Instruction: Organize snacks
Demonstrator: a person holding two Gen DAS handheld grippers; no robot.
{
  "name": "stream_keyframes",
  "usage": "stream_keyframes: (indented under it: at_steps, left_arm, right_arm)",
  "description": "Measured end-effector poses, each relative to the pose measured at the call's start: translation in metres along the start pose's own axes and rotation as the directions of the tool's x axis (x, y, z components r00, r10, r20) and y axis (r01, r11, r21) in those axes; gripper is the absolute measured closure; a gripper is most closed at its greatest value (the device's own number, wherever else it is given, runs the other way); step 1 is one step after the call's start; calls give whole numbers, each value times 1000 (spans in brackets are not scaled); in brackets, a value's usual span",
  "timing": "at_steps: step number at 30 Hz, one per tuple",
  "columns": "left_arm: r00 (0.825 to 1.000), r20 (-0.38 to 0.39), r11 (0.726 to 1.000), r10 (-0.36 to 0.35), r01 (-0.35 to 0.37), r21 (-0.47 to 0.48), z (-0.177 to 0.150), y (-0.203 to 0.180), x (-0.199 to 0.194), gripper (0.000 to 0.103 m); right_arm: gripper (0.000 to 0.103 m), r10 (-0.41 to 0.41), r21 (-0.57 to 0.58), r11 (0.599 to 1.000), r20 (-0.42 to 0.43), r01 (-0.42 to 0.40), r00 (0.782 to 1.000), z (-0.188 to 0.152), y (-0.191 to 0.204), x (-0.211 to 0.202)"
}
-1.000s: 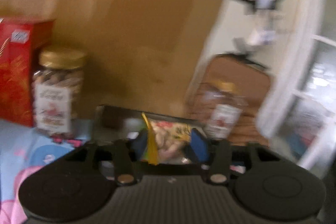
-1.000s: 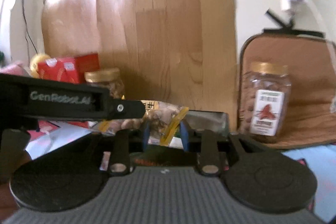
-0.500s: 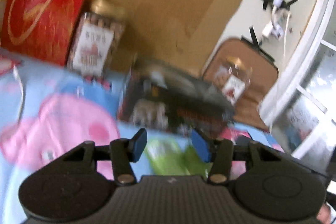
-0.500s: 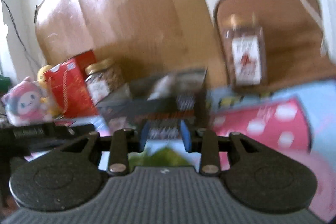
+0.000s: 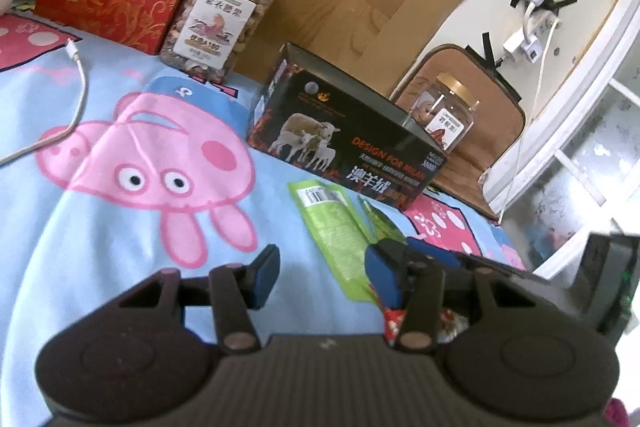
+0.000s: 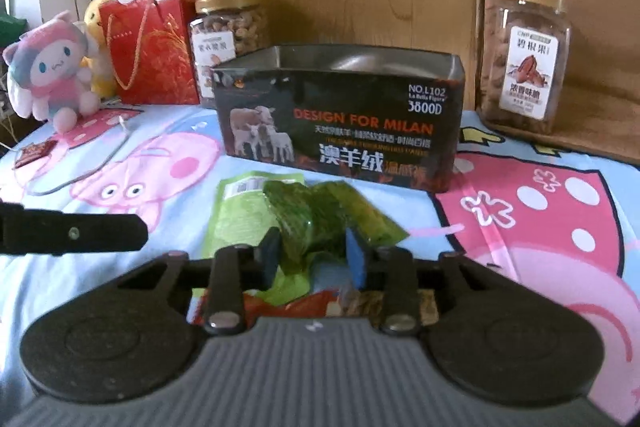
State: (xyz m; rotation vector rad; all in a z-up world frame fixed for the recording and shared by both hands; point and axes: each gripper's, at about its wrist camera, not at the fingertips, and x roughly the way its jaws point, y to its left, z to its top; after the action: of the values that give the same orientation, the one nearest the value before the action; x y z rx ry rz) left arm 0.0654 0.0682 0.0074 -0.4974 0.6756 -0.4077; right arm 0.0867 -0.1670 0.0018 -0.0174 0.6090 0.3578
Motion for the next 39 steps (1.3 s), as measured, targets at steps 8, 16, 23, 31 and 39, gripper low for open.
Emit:
stream_keyframes:
  at_steps: [8,16,23,31,39]
  left_arm:
    - [994,-10,992,-108,107,-70,6,22,-29,49]
    - [994,-103,999,-36,39,27,-26,23,-50,49]
    - [994,-104,998,-18,24,54,-24,16,-41,49]
    - [994,-99,988,54,-39,146,-33,-2,-32,67]
    - [996,-77,994,44,-37,101,-50,4,-71,67]
  right_arm:
    - [66,147,-308,944,74,-118,986,-31,77,-59]
    - [35,171,-464,877,53,-127,984,-75,107,-83]
    - [31,173,-230,957,-37,-177,984,-61,77,-68]
    - [55,193,-175,965,-33,-195,981,-58,87,-59]
    - [61,229,-282,933,-10,-223,973,-73,102,-84]
